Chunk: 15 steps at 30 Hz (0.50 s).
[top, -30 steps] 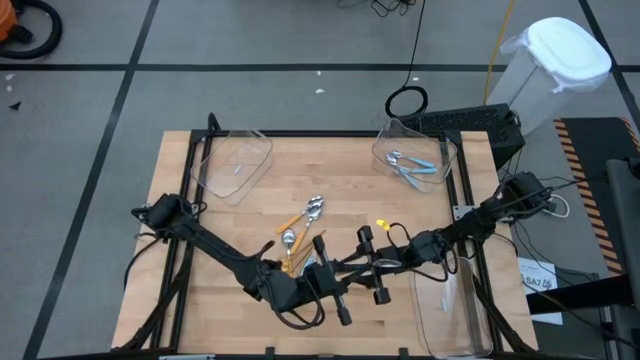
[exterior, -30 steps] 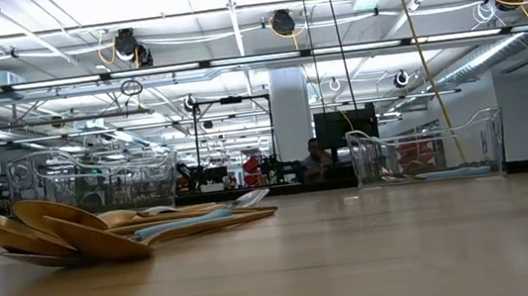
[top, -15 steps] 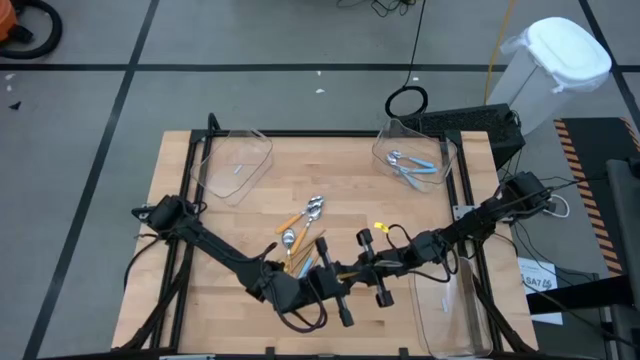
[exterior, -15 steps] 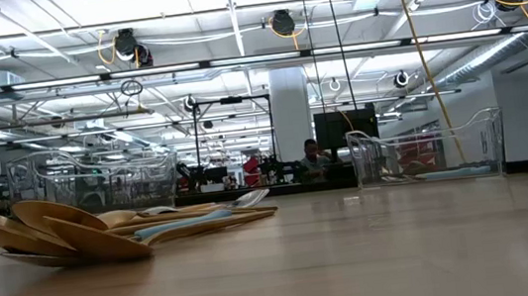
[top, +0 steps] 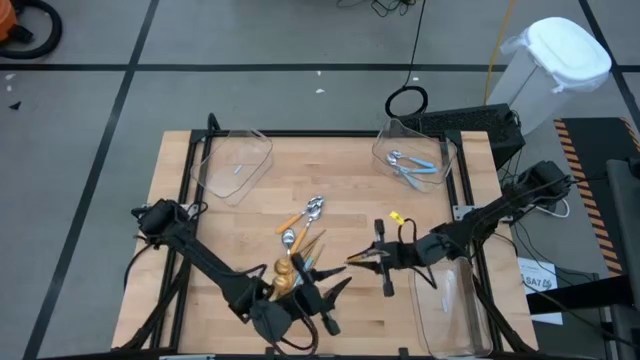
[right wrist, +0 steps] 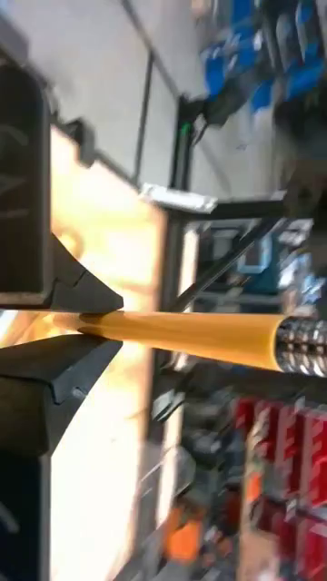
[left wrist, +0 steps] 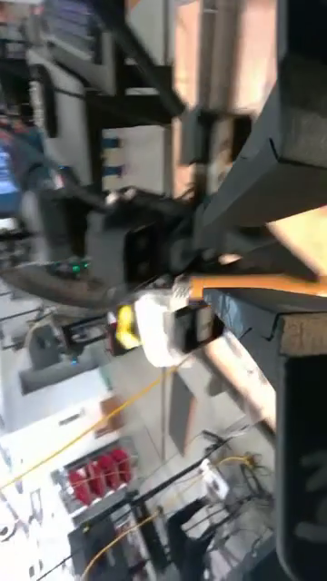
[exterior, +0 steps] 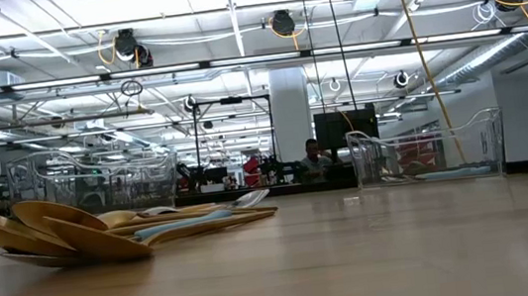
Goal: Sort silverware by color (type)
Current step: Put the yellow spoon into the top left transparent bin
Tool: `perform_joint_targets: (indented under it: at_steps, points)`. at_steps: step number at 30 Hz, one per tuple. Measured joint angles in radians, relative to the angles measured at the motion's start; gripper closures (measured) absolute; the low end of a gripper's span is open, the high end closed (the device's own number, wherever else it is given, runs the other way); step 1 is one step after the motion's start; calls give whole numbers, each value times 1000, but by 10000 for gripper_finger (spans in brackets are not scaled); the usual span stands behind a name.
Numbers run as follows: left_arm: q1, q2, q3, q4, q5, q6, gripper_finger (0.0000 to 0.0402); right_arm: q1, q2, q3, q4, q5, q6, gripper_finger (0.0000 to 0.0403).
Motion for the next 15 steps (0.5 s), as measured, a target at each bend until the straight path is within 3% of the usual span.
perform_joint_targets:
  at_steps: [5,9,15]
  points:
    - [27,0,0,-241,82,-219,278,0,-50,0,-221,26,73,382]
    - [58,0,0,-378,85,-380,277,0,-54,0,-324,52,131,382]
    - [93,7,0,-407,85,-524,277,0,-42,0,-366,98,161,382]
